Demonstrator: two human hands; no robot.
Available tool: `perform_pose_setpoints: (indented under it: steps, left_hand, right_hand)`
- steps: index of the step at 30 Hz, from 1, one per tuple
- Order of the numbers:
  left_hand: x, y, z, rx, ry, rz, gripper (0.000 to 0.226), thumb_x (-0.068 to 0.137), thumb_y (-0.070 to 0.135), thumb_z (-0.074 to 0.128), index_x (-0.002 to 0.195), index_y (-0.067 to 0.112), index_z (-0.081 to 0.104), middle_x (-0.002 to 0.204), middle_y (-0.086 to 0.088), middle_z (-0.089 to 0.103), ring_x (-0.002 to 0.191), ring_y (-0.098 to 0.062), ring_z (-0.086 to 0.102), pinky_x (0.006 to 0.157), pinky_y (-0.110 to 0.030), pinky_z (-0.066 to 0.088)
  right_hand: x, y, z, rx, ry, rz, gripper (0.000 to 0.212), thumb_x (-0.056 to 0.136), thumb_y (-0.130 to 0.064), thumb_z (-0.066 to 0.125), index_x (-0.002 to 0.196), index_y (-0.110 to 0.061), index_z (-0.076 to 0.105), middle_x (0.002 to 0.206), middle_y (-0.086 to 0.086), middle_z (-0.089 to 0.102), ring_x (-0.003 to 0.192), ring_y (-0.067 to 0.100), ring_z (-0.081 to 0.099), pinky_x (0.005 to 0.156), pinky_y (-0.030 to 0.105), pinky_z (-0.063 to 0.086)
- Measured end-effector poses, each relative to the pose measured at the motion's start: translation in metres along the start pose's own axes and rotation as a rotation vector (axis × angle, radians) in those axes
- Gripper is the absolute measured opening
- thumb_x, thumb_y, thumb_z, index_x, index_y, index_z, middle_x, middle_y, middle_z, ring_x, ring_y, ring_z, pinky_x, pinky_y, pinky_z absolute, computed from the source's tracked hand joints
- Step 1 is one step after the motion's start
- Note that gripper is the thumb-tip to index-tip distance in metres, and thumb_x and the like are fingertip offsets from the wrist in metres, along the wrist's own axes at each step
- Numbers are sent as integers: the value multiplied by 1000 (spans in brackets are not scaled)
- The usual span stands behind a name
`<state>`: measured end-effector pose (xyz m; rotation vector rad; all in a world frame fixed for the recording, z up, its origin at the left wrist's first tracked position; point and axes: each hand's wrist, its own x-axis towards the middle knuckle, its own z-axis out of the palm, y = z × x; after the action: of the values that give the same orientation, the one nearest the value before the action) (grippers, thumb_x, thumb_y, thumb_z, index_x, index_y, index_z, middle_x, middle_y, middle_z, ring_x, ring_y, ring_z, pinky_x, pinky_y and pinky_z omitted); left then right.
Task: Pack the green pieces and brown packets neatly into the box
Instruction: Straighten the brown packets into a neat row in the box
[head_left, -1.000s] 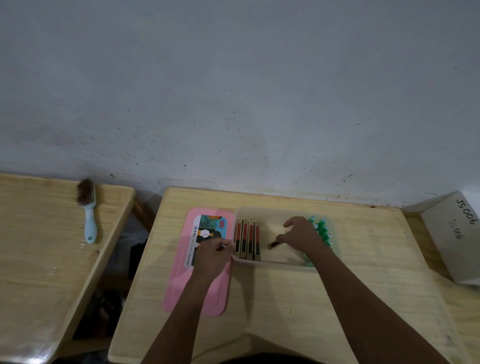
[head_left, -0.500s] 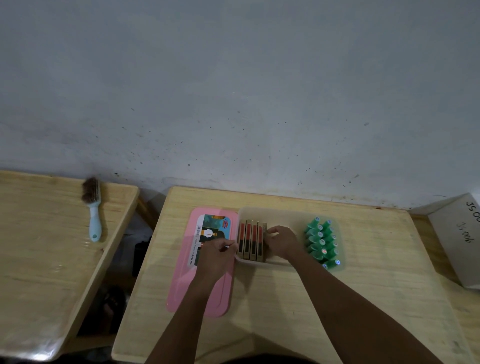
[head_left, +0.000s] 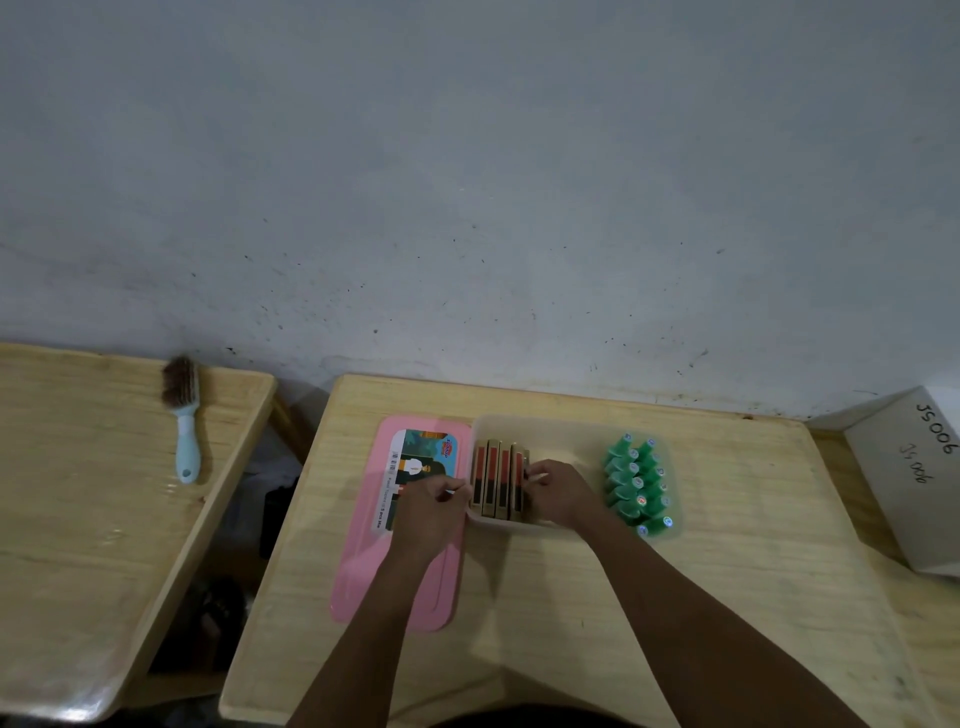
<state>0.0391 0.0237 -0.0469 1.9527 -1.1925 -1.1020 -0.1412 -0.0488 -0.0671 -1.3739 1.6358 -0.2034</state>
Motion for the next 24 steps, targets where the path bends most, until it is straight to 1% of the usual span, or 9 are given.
perform_pose_setpoints:
  steps: [2,4,7,9,12,14,17,20,24]
  left_hand:
    - [-1,1,0,1,8,-1,23,91,20,59,109,9,67,104,-9,71,84,-19,69,85,-37,57]
    - [-1,2,0,-13,13,-2,24,90,19,60,109,7,67,105,-10,71,84,-20,69,84,-36,57]
    - [0,3,0,-14,10,-3,23,90,19,60,109,6,68,107,-11,71,87,-23,69,85,-36,56]
    - [0,3,0,-11,8,-6,23,90,19,60,109,7,67,109,-11,71,90,-24,69,86,-36,56]
    - [0,2,1,5,20,-6,23,90,22,61,108,8,68,110,-10,71,96,-23,68,86,-32,55]
    - [0,2,1,20,28,-2,24,90,22,61,109,8,68,111,-9,70,99,-21,66,86,-28,52]
    - [0,2,2,31,28,-4,24,91,22,60,109,9,68,115,-8,69,104,-19,64,83,-23,49]
    - [0,2,3,41,29,-1,24,91,23,59,109,9,68,116,-8,68,106,-19,63,80,-20,46]
    - [2,1,4,47,29,4,25,91,23,59,110,9,67,115,-9,69,104,-19,64,77,-16,45]
  right_hand:
    - [0,1,-4,-19,0,-11,28,90,-6,53,115,-12,64,113,16,68,89,26,64,78,37,53]
    - [-2,3,-7,-61,12,-16,31,88,-6,52,117,-13,64,112,15,69,83,23,60,71,31,48]
    - [-3,6,-8,-81,44,0,30,88,-13,58,118,-13,62,112,13,69,83,21,60,72,29,49]
    - [-4,6,-8,-80,60,-2,28,89,-22,62,116,-13,63,107,7,68,83,19,61,71,27,48]
    - [-5,0,-5,-63,69,3,27,87,-41,62,102,-19,63,99,2,63,87,18,62,71,26,45]
    - [-3,-3,-2,-65,87,11,19,87,-38,62,91,-20,61,100,4,65,89,19,63,75,28,49]
    - [-1,-5,1,-55,125,31,13,88,-32,61,81,-23,56,92,3,64,90,21,64,82,34,53]
    - [2,-9,3,4,112,60,17,86,-36,63,84,-23,52,95,6,66,87,23,66,80,38,57]
    - [2,-12,5,34,84,67,21,86,-33,63,96,-21,50,95,6,66,87,23,68,76,37,58]
